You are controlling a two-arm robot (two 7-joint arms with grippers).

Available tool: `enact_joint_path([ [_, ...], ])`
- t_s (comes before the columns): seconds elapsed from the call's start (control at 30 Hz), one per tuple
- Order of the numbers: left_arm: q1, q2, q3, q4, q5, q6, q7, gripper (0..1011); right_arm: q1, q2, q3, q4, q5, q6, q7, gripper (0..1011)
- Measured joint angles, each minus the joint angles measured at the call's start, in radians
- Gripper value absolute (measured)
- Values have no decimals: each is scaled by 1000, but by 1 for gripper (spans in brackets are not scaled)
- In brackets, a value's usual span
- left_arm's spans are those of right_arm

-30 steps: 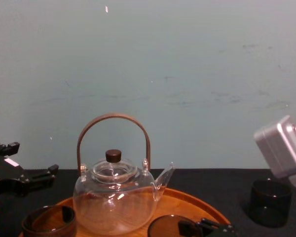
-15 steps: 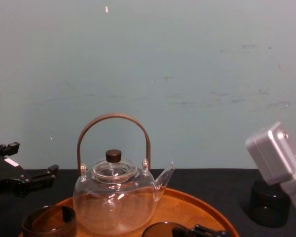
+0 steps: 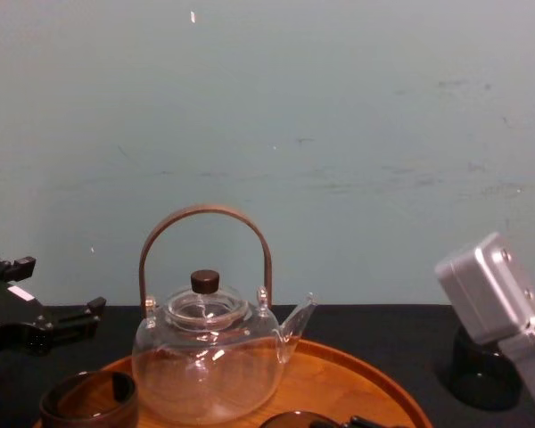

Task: Pick up the glass from the table and place it on the tray.

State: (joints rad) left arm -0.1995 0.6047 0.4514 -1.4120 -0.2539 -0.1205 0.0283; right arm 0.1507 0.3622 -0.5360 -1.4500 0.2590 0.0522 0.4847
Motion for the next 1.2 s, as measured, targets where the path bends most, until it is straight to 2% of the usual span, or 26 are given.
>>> enact_joint_path([
  [0.47,0,0,0,0,0,0,0,1001,0,0,0,0,-1,1,-2,901],
  [0.63,0,0,0,0,0,0,0,1001,0,0,1,0,-1,1,-2,999],
  [0.97,0,0,0,0,0,0,0,1001,-2,2,3,0,6,-4,3,1002],
  [1.2,0,0,0,0,0,0,0,1001,-23,24,20,-39,21,-9,4,1002],
])
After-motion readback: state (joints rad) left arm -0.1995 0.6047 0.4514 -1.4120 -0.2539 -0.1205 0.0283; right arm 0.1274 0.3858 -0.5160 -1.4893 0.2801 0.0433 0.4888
